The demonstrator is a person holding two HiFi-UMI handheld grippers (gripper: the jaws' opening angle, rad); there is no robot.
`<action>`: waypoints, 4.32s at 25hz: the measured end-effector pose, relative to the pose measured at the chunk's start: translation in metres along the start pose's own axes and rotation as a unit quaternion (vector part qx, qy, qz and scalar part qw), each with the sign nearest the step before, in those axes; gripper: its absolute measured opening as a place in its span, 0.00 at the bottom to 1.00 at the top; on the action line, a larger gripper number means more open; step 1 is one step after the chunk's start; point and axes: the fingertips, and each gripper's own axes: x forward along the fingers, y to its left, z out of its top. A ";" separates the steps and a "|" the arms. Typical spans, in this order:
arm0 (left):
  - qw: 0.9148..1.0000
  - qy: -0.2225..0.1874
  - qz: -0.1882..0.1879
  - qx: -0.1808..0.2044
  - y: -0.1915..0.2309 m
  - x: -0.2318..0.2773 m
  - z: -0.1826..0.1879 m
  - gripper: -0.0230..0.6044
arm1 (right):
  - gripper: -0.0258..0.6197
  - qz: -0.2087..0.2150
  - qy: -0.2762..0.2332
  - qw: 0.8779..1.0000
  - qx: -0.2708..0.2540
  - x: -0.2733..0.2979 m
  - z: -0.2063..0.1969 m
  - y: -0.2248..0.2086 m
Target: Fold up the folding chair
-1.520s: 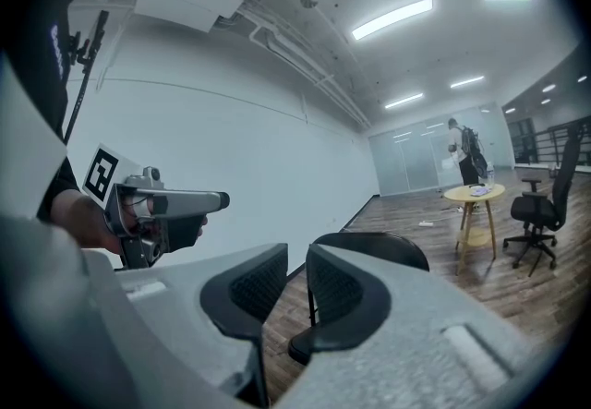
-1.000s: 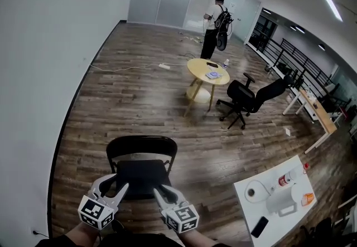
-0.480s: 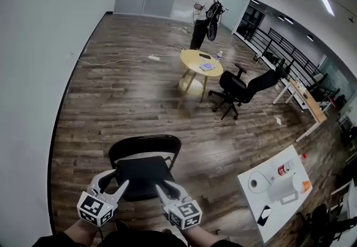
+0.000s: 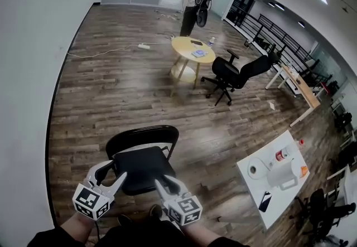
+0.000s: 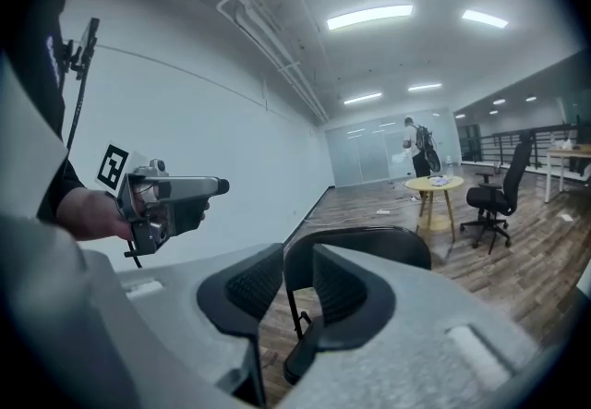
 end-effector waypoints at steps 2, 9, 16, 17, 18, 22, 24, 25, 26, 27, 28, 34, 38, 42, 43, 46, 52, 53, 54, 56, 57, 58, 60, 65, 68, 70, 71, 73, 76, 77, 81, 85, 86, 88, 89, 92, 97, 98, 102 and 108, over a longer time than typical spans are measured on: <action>1.000 0.003 -0.001 0.002 0.002 0.004 -0.002 0.35 | 0.18 -0.004 -0.001 1.000 0.007 0.001 -0.003 -0.005; 0.999 0.035 0.008 0.019 0.007 0.024 -0.009 0.38 | 0.21 -0.013 -0.002 0.999 0.041 0.006 -0.015 -0.036; 0.996 0.072 0.030 0.051 0.019 0.056 -0.009 0.39 | 0.23 -0.003 0.011 0.998 0.056 0.015 -0.024 -0.077; 0.995 0.077 0.032 0.053 0.020 0.061 -0.009 0.40 | 0.23 -0.001 0.014 0.998 0.057 0.016 -0.025 -0.083; 0.995 0.081 0.035 0.056 0.021 0.065 -0.011 0.40 | 0.23 0.002 0.018 0.998 0.059 0.018 -0.027 -0.089; 0.992 0.102 0.039 0.062 0.024 0.085 -0.019 0.42 | 0.25 0.003 0.032 0.997 0.071 0.021 -0.038 -0.113; 0.990 0.115 0.043 0.067 0.030 0.094 -0.023 0.43 | 0.26 0.005 0.036 0.996 0.079 0.026 -0.043 -0.122; 0.989 0.122 0.045 0.070 0.034 0.099 -0.025 0.44 | 0.27 0.008 0.039 0.996 0.083 0.029 -0.046 -0.125; 0.988 0.129 0.048 0.073 0.037 0.102 -0.028 0.44 | 0.28 0.012 0.043 0.995 0.086 0.032 -0.051 -0.127; 0.987 0.136 0.050 0.076 0.041 0.106 -0.030 0.45 | 0.28 0.016 0.048 0.995 0.090 0.035 -0.056 -0.129; 0.985 0.142 0.051 0.079 0.044 0.110 -0.033 0.45 | 0.29 0.020 0.053 0.994 0.093 0.038 -0.062 -0.132; 0.977 0.183 0.044 0.101 0.053 0.127 -0.046 0.48 | 0.32 0.020 0.078 0.990 0.112 0.049 -0.091 -0.149; 0.974 0.194 0.033 0.113 0.063 0.134 -0.043 0.50 | 0.34 0.014 0.088 0.988 0.126 0.053 -0.101 -0.150; 0.970 0.204 0.013 0.128 0.073 0.142 -0.047 0.52 | 0.35 -0.003 0.096 0.986 0.133 0.055 -0.110 -0.148; 0.969 0.208 0.006 0.133 0.076 0.144 -0.050 0.52 | 0.36 -0.009 0.099 0.985 0.139 0.056 -0.114 -0.148; 0.963 0.221 -0.014 0.153 0.084 0.153 -0.059 0.54 | 0.39 -0.029 0.117 0.977 0.174 0.060 -0.139 -0.143; 0.948 0.248 -0.054 0.193 0.110 0.164 -0.080 0.57 | 0.44 -0.069 0.136 0.959 0.239 0.074 -0.185 -0.118; 0.945 0.253 -0.060 0.197 0.114 0.165 -0.084 0.57 | 0.45 -0.076 0.137 0.956 0.249 0.076 -0.192 -0.115; 0.942 0.259 -0.065 0.201 0.117 0.166 -0.088 0.58 | 0.45 -0.083 0.138 0.952 0.259 0.077 -0.198 -0.113; 0.937 0.271 -0.073 0.209 0.122 0.169 -0.096 0.58 | 0.46 -0.095 0.141 0.946 0.275 0.078 -0.212 -0.108; 0.934 0.276 -0.077 0.213 0.125 0.170 -0.099 0.59 | 0.47 -0.101 0.143 0.943 0.283 0.079 -0.218 -0.106; 0.931 0.281 -0.080 0.217 0.128 0.172 -0.103 0.59 | 0.47 -0.108 0.145 0.940 0.290 0.079 -0.225 -0.105; 0.926 0.292 -0.088 0.224 0.134 0.175 -0.108 0.59 | 0.48 -0.121 0.148 0.934 0.303 0.080 -0.236 -0.103; 0.912 0.317 -0.106 0.236 0.146 0.184 -0.121 0.59 | 0.50 -0.152 0.163 0.915 0.336 0.080 -0.272 -0.106; 0.907 0.331 -0.108 0.236 0.151 0.187 -0.130 0.60 | 0.51 -0.170 0.185 0.903 0.347 0.080 -0.305 -0.107; 0.905 0.341 -0.108 0.232 0.151 0.188 -0.136 0.60 | 0.52 -0.181 0.201 0.895 0.354 0.077 -0.325 -0.109; 0.903 0.346 -0.108 0.232 0.153 0.188 -0.140 0.60 | 0.53 -0.185 0.205 0.892 0.358 0.076 -0.333 -0.110; 0.899 0.354 -0.107 0.234 0.157 0.188 -0.145 0.60 | 0.53 -0.189 0.209 0.888 0.363 0.076 -0.345 -0.110; 0.895 0.363 -0.105 0.235 0.164 0.186 -0.151 0.60 | 0.53 -0.191 0.216 0.885 0.366 0.080 -0.362 -0.108; 0.894 0.366 -0.105 0.235 0.166 0.186 -0.153 0.60 | 0.53 -0.192 0.217 0.883 0.369 0.081 -0.368 -0.108; 0.888 0.376 -0.112 0.241 0.167 0.184 -0.161 0.60 | 0.57 -0.197 0.199 0.861 0.424 0.086 -0.390 -0.108; 0.885 0.382 -0.121 0.238 0.163 0.185 -0.166 0.60 | 0.61 -0.199 0.156 0.833 0.492 0.095 -0.408 -0.108; 0.885 0.384 -0.123 0.235 0.161 0.186 -0.166 0.60 | 0.62 -0.199 0.150 0.829 0.501 0.097 -0.411 -0.109; 0.883 0.385 -0.127 0.234 0.158 0.188 -0.167 0.60 | 0.63 -0.198 0.141 0.820 0.518 0.102 -0.416 -0.109; 0.881 0.388 -0.131 0.237 0.157 0.188 -0.169 0.60 | 0.63 -0.197 0.137 0.816 0.526 0.105 -0.418 -0.109; 0.869 0.397 -0.145 0.256 0.157 0.186 -0.173 0.61 | 0.64 -0.197 0.130 0.809 0.539 0.113 -0.428 -0.110; 0.860 0.401 -0.156 0.274 0.164 0.189 -0.176 0.61 | 0.65 -0.188 0.111 0.798 0.562 0.128 -0.435 -0.113; 0.858 0.407 -0.157 0.270 0.164 0.188 -0.177 0.61 | 0.65 -0.187 0.103 0.793 0.570 0.131 -0.435 -0.113; 0.853 0.421 -0.160 0.262 0.164 0.188 -0.178 0.61 | 0.65 -0.184 0.085 0.779 0.594 0.142 -0.439 -0.115; 0.844 0.432 -0.167 0.270 0.159 0.187 -0.181 0.48 | 0.65 -0.185 0.060 0.748 0.634 0.157 -0.444 -0.121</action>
